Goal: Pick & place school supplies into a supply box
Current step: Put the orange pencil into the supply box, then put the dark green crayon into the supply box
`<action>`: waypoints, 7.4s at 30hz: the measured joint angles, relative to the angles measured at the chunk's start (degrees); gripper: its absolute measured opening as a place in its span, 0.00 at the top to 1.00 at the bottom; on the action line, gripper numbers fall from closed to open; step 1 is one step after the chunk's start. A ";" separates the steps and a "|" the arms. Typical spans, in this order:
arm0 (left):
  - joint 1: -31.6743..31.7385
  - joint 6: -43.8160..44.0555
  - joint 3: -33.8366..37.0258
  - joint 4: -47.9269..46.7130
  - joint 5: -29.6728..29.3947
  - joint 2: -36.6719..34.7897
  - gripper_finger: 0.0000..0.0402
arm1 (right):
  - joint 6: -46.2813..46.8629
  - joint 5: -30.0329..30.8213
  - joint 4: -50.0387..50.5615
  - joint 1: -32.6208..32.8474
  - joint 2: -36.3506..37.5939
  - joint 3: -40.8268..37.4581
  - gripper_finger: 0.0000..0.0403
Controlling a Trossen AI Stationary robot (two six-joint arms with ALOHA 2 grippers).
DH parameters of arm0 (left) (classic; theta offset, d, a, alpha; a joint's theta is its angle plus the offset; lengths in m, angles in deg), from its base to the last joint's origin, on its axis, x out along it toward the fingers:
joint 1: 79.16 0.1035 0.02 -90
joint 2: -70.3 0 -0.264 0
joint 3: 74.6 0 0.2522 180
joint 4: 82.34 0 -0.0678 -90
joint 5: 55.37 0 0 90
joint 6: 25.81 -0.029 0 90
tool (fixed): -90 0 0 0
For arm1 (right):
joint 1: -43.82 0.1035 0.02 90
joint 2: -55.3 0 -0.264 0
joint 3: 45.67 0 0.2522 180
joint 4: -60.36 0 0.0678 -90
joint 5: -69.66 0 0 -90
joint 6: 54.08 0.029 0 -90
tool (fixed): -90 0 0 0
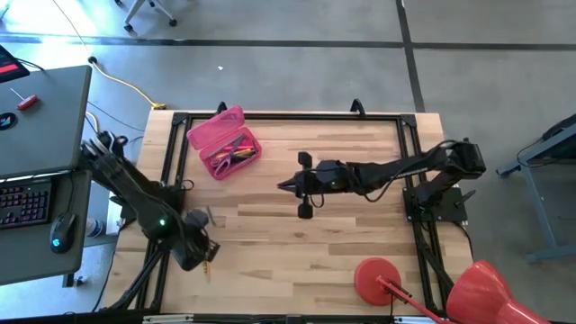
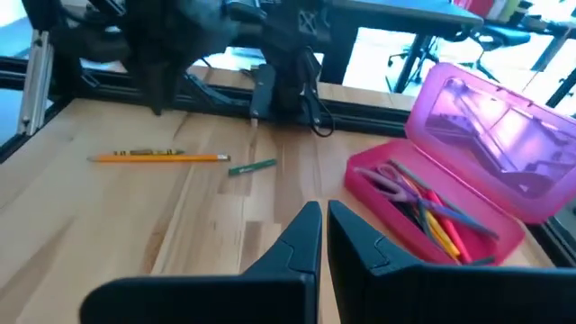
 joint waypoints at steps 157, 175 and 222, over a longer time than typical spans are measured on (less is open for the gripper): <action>17.56 -20.40 11.70 50.16 -50.58 40.02 0.74 | 7.40 -0.03 -3.77 0.02 0.09 -4.82 1.00; 18.84 -24.46 11.89 52.61 -54.04 41.02 0.92 | 7.42 0.43 -4.03 0.02 0.09 -4.82 1.00; 72.91 -93.92 9.78 39.62 -21.71 6.12 0.65 | 7.63 -6.09 -20.91 0.48 -11.94 -4.55 0.88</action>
